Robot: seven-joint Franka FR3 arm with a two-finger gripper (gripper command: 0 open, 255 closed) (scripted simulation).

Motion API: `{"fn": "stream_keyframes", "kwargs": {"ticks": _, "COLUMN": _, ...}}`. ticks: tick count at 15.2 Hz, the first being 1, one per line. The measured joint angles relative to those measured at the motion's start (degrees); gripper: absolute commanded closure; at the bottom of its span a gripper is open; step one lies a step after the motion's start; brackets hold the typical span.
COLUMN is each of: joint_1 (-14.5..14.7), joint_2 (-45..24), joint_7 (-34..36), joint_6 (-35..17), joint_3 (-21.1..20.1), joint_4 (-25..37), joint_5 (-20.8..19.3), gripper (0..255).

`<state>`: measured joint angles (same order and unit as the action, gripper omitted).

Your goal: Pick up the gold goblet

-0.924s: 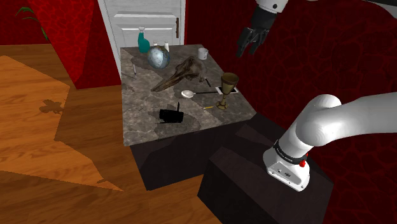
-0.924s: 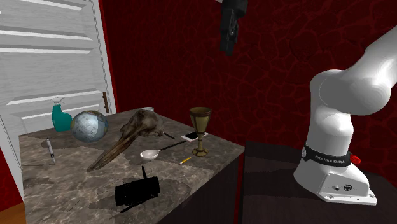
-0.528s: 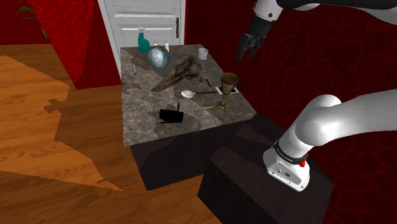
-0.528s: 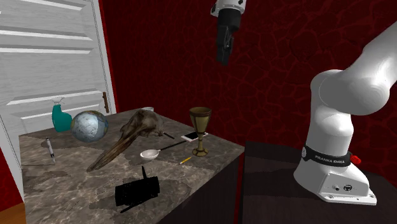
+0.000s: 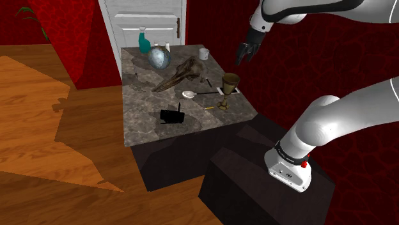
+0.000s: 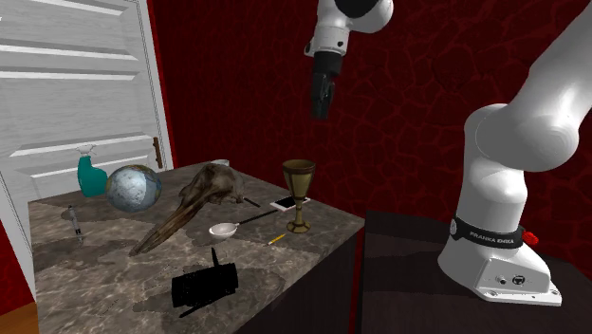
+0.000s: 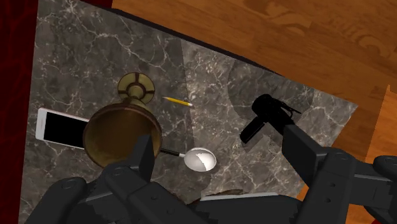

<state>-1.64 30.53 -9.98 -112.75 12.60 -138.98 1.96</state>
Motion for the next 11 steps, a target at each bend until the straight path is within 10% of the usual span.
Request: {"fn": "stream_keyframes", "kwargs": {"ticks": 11, "joint_1": -0.7, "joint_2": -20.6, "joint_7": -15.2, "joint_6": -11.5, "joint_3": 10.0, "joint_4": 6.2, "joint_5": 4.0, "gripper": 0}}
